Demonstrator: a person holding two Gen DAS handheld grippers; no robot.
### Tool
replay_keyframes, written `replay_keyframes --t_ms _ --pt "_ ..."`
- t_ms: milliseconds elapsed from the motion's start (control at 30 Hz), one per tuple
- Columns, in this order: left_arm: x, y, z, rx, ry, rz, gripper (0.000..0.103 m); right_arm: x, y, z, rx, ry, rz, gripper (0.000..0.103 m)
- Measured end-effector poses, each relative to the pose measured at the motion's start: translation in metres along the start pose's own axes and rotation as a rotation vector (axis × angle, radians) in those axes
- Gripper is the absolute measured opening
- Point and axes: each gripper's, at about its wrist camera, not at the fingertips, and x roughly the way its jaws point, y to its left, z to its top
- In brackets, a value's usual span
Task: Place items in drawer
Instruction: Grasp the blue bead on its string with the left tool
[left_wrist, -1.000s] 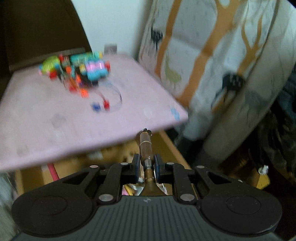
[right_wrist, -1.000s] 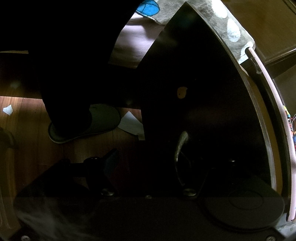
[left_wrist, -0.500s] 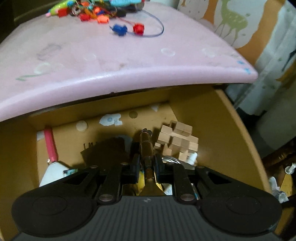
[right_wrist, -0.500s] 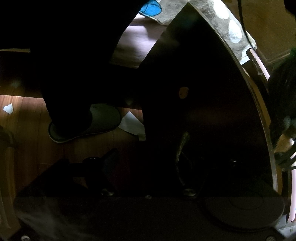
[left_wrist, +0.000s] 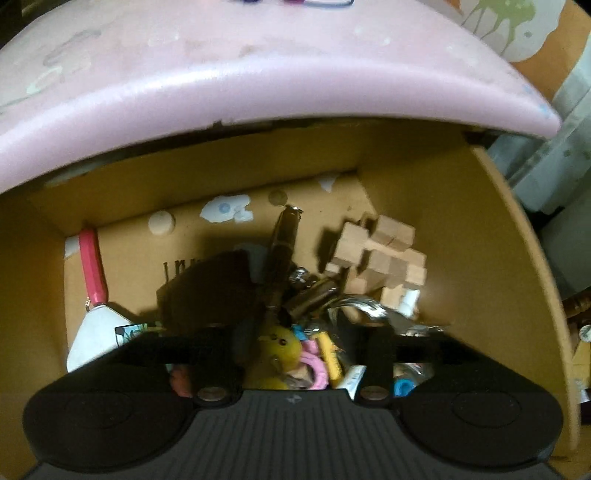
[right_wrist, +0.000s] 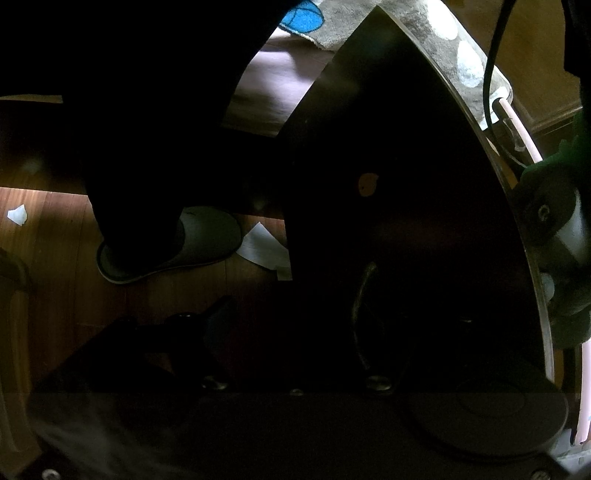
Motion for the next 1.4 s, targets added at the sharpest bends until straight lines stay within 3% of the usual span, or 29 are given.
replay_keyframes --t_ms 133,300,467,600,833,1167,1400 --pt "-0.022 -0.003 0.000 0.000 -0.033 0.001 0.064 0.000 0.000 0.000 0.000 0.001 0.000 0.071" --pt "-0.068 -0.003 -0.001 -0.011 -0.090 -0.053 0.064 -0.001 0.000 0.001 -0.001 0.002 -0.001 0.071" --pt "-0.125 -0.011 0.010 0.012 -0.218 -0.111 0.064 -0.001 0.000 -0.001 -0.001 0.000 -0.001 0.071" --pt "-0.150 -0.015 0.034 0.003 -0.343 -0.099 0.064 -0.001 0.001 0.000 -0.002 0.001 -0.002 0.072" --pt "-0.134 -0.013 0.080 -0.047 -0.420 -0.039 0.064 0.000 0.002 0.000 -0.007 0.000 -0.001 0.074" --pt "-0.090 -0.001 0.123 -0.136 -0.441 0.048 0.064 0.000 0.001 0.000 -0.012 -0.006 -0.002 0.074" --pt "-0.065 0.005 0.148 -0.175 -0.450 0.096 0.070 0.001 0.001 -0.001 -0.011 -0.006 0.000 0.075"
